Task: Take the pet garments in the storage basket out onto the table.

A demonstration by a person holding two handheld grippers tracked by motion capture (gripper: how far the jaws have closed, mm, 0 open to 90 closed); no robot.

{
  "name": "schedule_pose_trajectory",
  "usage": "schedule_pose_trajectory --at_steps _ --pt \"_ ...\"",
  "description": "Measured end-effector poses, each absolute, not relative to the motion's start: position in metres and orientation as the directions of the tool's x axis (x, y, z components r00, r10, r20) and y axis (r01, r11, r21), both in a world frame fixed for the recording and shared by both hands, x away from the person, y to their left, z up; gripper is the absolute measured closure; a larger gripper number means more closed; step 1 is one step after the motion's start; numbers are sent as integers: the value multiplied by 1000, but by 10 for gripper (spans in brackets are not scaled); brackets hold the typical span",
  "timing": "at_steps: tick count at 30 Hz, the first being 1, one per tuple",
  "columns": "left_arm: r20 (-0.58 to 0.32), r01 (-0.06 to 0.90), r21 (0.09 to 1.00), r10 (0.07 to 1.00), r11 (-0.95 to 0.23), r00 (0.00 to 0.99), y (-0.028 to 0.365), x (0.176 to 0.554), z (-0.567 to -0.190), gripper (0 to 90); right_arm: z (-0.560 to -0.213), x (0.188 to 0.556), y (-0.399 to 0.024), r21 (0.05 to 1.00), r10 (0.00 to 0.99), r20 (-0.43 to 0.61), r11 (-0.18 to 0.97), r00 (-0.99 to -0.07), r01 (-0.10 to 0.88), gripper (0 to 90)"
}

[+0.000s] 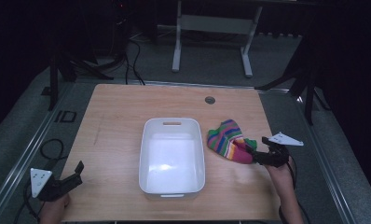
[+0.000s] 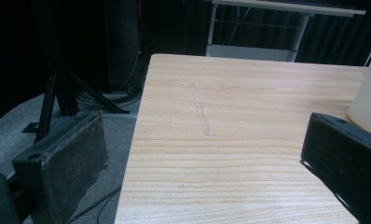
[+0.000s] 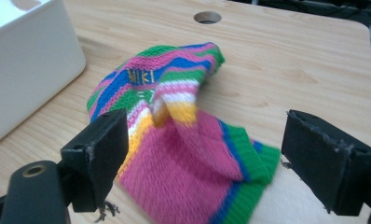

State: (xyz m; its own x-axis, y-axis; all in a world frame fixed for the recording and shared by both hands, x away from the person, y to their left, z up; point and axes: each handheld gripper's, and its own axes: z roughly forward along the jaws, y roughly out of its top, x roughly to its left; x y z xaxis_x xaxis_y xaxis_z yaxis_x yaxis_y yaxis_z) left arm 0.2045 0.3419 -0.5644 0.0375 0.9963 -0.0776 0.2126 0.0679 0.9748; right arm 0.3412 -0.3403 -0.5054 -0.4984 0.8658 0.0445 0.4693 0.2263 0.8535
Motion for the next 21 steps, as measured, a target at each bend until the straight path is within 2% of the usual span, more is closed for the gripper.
schedule_pose_trajectory --at_steps 10,21 --pt "-77 213 975 996 67 37 342 205 -564 9 -529 319 -368 853 903 19 209 -428 479 138" --pt "-74 215 974 997 64 36 342 205 -564 9 -546 296 -392 880 958 23 116 -285 461 139"
